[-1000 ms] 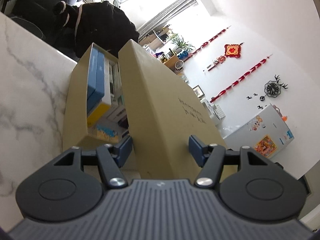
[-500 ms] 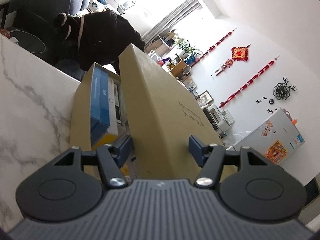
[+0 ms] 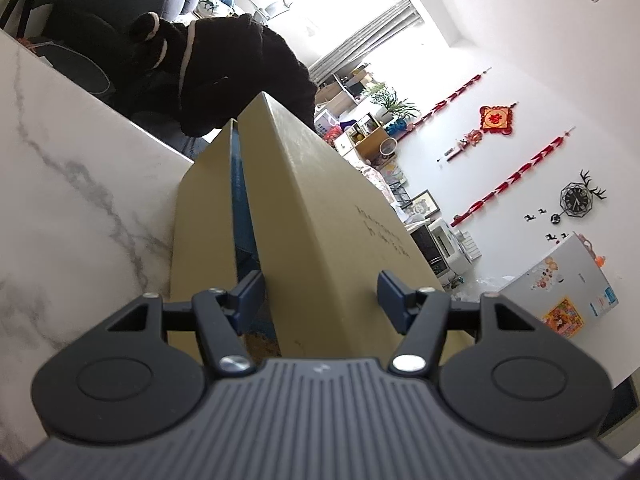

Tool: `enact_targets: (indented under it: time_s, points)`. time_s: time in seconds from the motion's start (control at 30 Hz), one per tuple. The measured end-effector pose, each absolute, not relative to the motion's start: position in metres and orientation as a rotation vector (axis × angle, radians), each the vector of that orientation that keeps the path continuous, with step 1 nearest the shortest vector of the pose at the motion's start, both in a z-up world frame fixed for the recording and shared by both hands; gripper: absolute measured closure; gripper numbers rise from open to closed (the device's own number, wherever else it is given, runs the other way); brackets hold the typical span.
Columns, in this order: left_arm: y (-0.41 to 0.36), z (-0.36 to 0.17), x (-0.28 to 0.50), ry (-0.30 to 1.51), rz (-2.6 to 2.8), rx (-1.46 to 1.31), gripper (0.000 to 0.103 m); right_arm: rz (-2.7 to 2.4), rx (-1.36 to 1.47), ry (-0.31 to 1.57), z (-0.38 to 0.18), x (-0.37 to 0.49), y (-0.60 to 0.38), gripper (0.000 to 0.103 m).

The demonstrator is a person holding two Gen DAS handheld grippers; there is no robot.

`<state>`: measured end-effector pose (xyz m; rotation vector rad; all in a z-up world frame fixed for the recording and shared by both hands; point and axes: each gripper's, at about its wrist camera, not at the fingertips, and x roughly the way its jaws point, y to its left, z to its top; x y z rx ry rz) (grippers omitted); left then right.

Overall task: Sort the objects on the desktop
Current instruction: 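Press the lid rim down over the box walls with both grippers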

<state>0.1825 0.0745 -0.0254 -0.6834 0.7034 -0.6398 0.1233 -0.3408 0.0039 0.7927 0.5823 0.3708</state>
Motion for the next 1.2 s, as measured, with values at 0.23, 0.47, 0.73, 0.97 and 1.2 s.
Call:
enact_targets:
  time_s: [0.23, 0.47, 0.73, 0.97, 1.2]
  points:
    - [0.072, -0.035, 0.190, 0.714, -0.648, -0.684, 0.042, 0.365, 0.792, 0.572, -0.010, 0.130, -0.344, 0.034]
    - [0.072, -0.038, 0.193, 0.701, -0.612, -0.658, 0.048, 0.371, 0.779, 0.554, -0.016, 0.134, -0.344, 0.034]
    - [0.069, -0.034, 0.197, 0.675, -0.601, -0.631, 0.050, 0.374, 0.786, 0.535, -0.021, 0.140, -0.349, 0.036]
    - [0.071, -0.042, 0.209, 0.716, -0.605, -0.658, 0.038, 0.354, 0.782, 0.539, -0.019, 0.141, -0.351, 0.030]
    - [0.073, -0.050, 0.221, 0.735, -0.609, -0.724, 0.036, 0.318, 0.807, 0.526, -0.022, 0.147, -0.359, 0.038]
